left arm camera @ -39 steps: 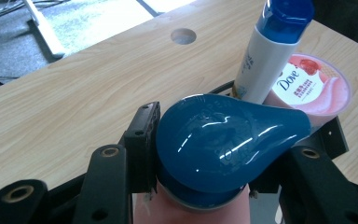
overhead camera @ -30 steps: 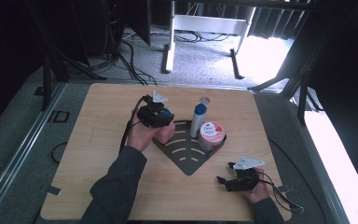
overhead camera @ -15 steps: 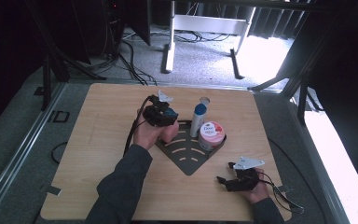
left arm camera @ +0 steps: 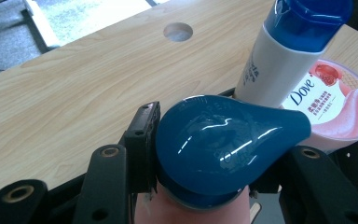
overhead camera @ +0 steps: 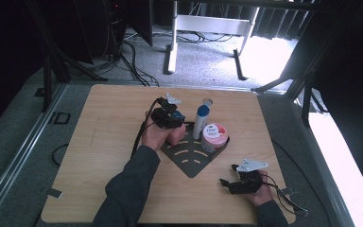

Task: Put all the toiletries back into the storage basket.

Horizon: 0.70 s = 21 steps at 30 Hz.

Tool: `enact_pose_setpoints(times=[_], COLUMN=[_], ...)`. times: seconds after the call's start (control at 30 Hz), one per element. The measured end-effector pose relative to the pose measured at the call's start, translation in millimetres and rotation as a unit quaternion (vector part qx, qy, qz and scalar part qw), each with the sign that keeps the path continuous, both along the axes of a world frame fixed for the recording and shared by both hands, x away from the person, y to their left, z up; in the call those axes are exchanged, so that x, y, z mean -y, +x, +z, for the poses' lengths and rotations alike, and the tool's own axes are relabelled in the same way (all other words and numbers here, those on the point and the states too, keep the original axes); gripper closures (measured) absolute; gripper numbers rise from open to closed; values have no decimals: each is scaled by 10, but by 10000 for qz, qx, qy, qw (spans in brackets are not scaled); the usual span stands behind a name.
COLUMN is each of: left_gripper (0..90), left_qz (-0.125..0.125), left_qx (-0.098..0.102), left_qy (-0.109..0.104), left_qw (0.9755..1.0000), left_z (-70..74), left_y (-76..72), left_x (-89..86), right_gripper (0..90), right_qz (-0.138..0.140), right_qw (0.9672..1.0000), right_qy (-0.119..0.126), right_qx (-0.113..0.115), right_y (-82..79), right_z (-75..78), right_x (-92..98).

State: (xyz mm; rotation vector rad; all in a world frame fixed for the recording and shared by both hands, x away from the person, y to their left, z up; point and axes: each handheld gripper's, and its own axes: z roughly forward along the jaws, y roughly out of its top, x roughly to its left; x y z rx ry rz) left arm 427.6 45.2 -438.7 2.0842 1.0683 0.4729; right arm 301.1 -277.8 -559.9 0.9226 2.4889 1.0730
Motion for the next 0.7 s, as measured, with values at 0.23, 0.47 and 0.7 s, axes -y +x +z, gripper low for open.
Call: enact_pose_setpoints(times=[0.23, 0.47, 0.7], left_gripper=[528, 528, 528], left_qz=[15, -13, -24], left_qx=[-22, -34, -48], left_qy=[12, -2, -11], left_qw=[10000, 10000, 10000], left_z=[-20, -17, -29], left_y=[49, 87, 140], left_x=[49, 126, 211], right_gripper=[209, 209, 208], right_qz=[3, -2, 2], right_qw=[10000, 10000, 10000], right_qy=[0, 4, 5], right_qx=[2, -1, -7], right_y=[1, 0, 0], right_z=[0, 0, 0], right_x=[0, 0, 0])
